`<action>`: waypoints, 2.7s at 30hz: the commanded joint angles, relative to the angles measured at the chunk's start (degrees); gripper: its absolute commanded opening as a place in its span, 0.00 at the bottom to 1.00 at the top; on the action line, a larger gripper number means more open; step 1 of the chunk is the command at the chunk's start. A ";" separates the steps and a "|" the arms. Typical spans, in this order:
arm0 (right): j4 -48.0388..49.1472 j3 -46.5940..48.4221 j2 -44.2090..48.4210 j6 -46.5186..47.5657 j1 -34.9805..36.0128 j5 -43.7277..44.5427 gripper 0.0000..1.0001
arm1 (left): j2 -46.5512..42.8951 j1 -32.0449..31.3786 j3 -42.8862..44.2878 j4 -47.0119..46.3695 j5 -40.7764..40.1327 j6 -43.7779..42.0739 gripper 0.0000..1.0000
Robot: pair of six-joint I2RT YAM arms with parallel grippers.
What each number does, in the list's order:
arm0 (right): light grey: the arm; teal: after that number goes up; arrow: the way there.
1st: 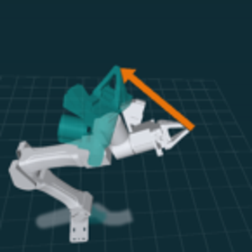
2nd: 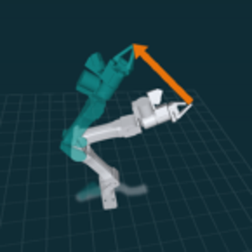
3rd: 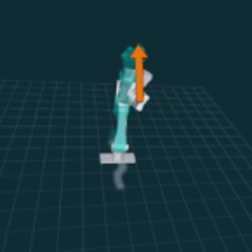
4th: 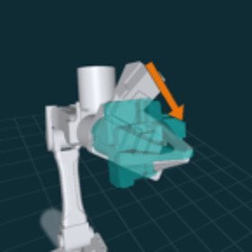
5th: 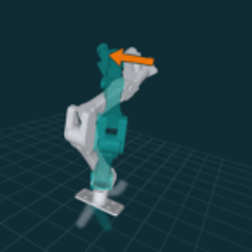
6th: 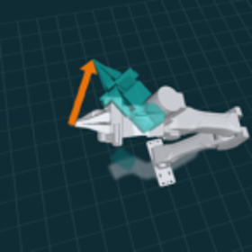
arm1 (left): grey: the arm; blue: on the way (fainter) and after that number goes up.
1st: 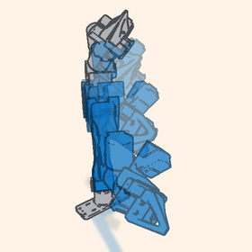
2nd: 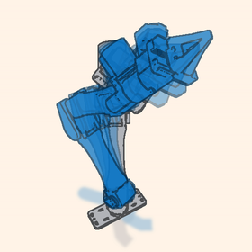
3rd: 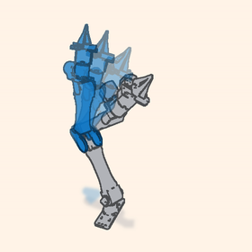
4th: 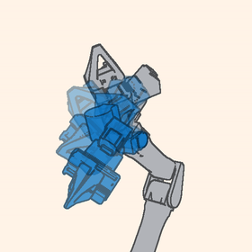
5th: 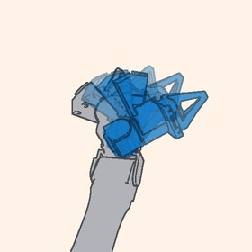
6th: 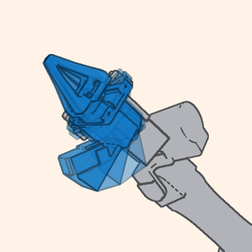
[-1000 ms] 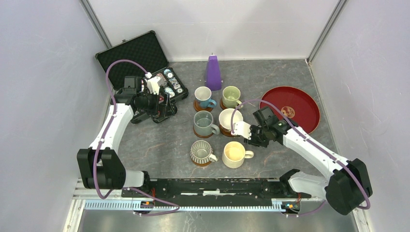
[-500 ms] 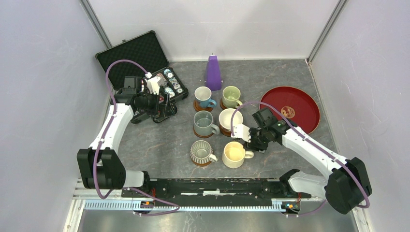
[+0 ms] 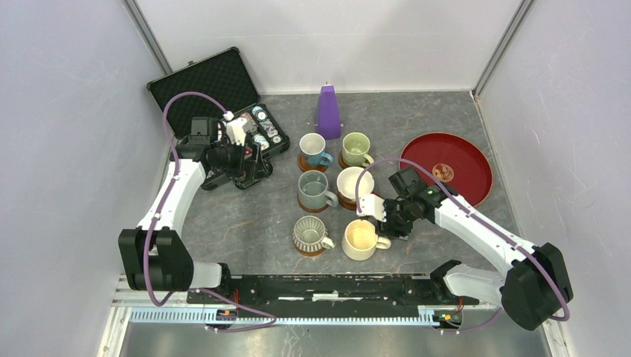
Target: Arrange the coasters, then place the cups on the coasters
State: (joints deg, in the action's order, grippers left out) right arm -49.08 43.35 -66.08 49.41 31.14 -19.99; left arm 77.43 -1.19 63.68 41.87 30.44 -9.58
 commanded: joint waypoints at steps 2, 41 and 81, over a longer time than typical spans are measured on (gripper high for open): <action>-1.81 0.09 0.70 0.81 0.66 -3.61 0.65 | -0.38 0.31 1.01 -0.91 1.09 0.26 1.00; 12.47 13.36 -15.51 -1.80 -37.33 -2.25 0.77 | -0.34 0.14 7.24 7.85 -0.07 -8.55 1.00; 2.37 1.47 -14.61 8.15 -34.83 -6.98 0.77 | -3.02 0.22 3.73 7.18 -1.89 -5.83 1.00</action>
State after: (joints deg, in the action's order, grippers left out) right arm -40.14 45.36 -84.36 56.97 -3.97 -25.19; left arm 75.68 -1.19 67.48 49.45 29.45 -15.09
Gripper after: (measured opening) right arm 0.754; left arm 0.997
